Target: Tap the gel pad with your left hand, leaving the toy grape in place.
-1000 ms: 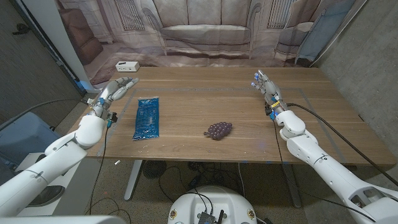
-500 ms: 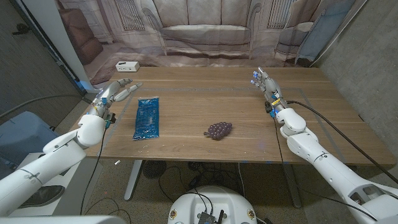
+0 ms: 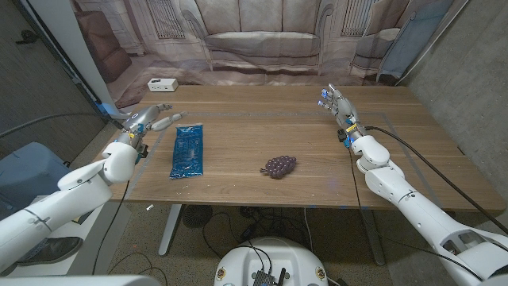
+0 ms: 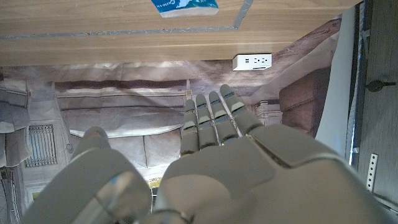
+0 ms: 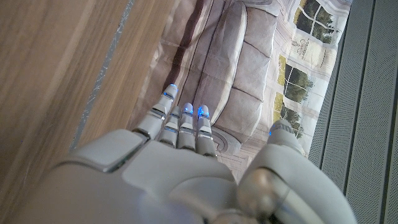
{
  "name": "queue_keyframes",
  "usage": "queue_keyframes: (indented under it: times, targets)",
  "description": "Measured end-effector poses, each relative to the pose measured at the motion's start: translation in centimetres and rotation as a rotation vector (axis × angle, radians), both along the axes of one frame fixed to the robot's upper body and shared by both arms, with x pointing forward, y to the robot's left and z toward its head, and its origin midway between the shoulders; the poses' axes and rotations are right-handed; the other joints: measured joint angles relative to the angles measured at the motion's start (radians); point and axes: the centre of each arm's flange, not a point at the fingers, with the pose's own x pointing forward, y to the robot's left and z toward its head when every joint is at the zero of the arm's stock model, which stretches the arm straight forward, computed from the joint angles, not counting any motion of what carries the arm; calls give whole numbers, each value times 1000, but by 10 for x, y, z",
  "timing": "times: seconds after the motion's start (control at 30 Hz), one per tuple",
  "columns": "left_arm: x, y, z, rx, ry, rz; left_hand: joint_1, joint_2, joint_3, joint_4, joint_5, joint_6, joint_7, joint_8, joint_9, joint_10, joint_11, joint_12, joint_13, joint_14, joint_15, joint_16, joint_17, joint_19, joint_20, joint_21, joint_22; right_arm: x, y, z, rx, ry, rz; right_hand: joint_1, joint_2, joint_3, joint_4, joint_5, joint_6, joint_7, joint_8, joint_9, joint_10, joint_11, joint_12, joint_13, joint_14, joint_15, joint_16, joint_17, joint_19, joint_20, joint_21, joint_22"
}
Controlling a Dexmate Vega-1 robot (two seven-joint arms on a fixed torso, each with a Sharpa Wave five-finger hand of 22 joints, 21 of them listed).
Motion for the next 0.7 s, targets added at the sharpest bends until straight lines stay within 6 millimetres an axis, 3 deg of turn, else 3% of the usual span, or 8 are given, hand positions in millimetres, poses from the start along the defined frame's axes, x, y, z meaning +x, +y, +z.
queue_keyframes:
  times: [0.7]
  targets:
    - [6,4,2,32,99,4,0,0,0,0,0,-9,-2,-4,0,-5,5,-8,2,-16,5,-4,0,-9,2,-8,0,-1,1,1,11,-11,3,-2,6,0,0,0,-9,-9,-12,0,-11,-11,-15,0,7,-7,-5,0,18,-18,0,0]
